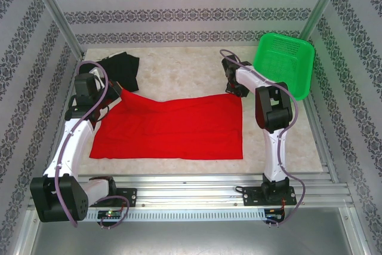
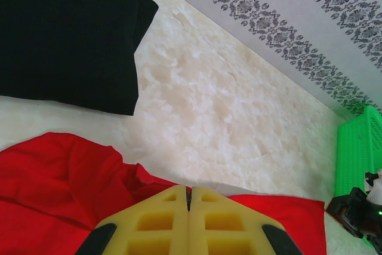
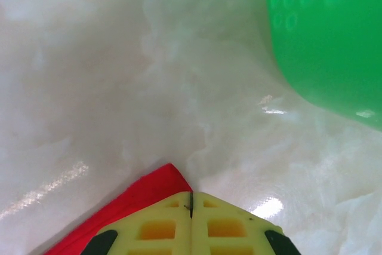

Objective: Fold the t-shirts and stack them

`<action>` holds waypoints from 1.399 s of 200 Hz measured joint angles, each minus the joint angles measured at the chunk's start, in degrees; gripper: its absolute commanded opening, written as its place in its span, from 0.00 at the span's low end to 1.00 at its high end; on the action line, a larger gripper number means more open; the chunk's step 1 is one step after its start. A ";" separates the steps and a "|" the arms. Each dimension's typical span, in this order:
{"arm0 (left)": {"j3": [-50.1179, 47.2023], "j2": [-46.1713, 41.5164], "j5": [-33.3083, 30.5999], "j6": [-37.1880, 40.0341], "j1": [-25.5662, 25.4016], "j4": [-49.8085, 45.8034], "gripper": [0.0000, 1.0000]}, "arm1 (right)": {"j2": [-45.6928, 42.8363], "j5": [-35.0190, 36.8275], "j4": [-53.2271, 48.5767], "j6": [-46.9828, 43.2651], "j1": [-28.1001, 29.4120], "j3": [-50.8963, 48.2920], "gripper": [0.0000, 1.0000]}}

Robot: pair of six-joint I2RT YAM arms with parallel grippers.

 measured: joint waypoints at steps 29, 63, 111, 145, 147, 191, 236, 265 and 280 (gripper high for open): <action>0.04 0.00 0.02 0.39 0.00 0.00 0.00 | -6.23 -3.23 7.58 2.95 -0.28 -9.94 0.06; 0.83 0.04 0.02 0.66 0.00 -0.44 0.00 | -12.33 -7.02 17.70 9.92 -0.87 -20.06 0.31; 3.52 0.35 0.04 1.70 0.00 -2.19 0.00 | -12.39 -8.11 24.15 17.68 -2.38 -20.90 0.41; 3.89 0.37 0.02 2.56 0.00 -3.28 0.00 | -10.82 -7.80 21.84 20.22 -2.73 -18.03 0.42; 3.89 0.37 0.02 2.54 0.00 -3.32 0.00 | -10.69 -7.67 21.68 20.55 -2.71 -17.84 0.42; 3.89 0.39 0.04 2.51 0.00 -3.52 0.00 | -10.21 -6.16 19.06 28.72 -0.63 -16.68 0.43; 3.89 0.26 0.00 2.54 0.00 -4.22 0.00 | -9.44 -5.27 17.64 34.64 0.02 -18.51 0.44; 3.89 -0.20 -0.02 2.56 0.00 -5.25 0.00 | -9.46 -4.90 18.21 35.98 0.00 -18.78 0.48; 3.89 -0.33 -0.04 2.56 0.00 -5.57 0.00 | -9.44 -4.63 18.25 36.28 0.04 -18.67 0.51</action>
